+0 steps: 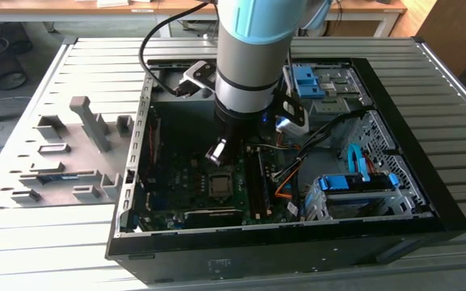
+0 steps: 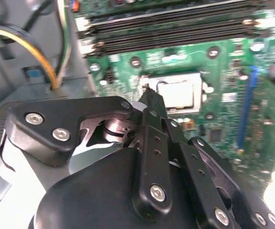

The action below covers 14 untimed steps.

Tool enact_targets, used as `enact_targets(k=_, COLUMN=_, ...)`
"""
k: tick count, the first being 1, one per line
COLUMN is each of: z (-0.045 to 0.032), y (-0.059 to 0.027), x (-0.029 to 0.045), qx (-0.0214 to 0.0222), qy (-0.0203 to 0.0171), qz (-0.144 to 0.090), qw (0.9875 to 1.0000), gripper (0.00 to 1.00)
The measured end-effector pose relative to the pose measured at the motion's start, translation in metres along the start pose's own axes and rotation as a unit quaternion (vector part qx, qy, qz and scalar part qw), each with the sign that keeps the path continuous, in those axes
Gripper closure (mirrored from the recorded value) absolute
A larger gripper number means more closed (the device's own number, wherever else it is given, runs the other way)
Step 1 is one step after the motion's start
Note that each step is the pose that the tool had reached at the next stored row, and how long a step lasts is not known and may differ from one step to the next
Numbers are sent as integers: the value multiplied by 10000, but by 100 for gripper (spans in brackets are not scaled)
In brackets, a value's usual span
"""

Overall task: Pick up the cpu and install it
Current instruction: 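Close the cpu cover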

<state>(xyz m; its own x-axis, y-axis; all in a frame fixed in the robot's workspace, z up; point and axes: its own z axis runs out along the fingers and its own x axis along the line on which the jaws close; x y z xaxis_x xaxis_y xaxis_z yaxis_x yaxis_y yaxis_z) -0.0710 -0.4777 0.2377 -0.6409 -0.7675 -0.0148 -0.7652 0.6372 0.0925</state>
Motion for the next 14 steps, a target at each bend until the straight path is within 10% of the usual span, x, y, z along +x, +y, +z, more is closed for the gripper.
enact_targets(k=4, z=14, y=-1, x=0, qx=145, qy=177, qz=-21, qw=9997, gripper=90)
enact_targets(k=9, z=-12, y=-1, x=3, qx=149, qy=182, qz=-42, qw=9997, gripper=90)
enact_targets(k=14, z=-225, y=18, x=0, qx=150, qy=184, qz=-58, qw=9997, gripper=90)
